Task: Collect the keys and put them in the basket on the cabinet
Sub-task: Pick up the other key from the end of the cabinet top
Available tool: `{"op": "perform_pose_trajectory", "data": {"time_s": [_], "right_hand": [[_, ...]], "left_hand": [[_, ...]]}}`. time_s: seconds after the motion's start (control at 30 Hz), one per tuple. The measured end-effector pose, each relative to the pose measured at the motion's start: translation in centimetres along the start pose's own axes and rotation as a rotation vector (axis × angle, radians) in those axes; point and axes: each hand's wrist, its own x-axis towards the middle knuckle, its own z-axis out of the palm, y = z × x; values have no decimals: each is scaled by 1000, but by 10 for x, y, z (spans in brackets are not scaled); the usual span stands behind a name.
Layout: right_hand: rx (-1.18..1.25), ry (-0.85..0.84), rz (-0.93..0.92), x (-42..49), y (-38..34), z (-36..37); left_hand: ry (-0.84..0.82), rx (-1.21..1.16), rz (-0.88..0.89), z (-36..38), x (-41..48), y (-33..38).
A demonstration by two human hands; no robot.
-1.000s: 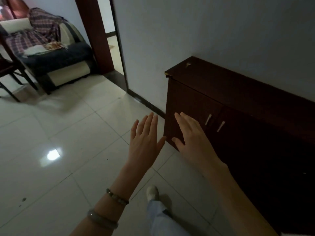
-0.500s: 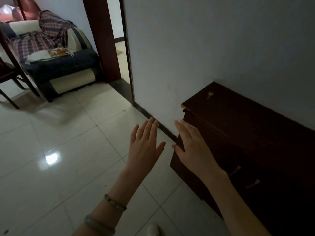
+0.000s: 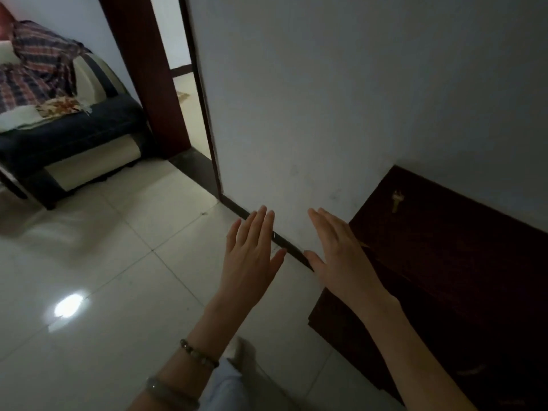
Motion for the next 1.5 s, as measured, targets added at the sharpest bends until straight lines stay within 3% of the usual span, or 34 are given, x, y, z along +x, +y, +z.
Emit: {"op": "perform_pose_trajectory", "data": {"time_s": [0.27, 0.47, 0.8, 1.17, 1.5], "right_hand": [[1, 99, 226, 110, -7, 14], [-1, 156, 405, 145, 8, 15], [-131, 305, 662, 167, 86, 5], [-96, 488, 947, 171, 196, -30], [-90, 472, 1202, 157, 229, -25]], "left_hand": [[-77, -36, 247, 19, 125, -74], [-109, -111, 420, 45, 191, -80], [-145, -231, 700, 107, 287, -21], [-218, -269, 1071, 164, 380, 88], [-322, -371, 1286, 191, 400, 143]]}}
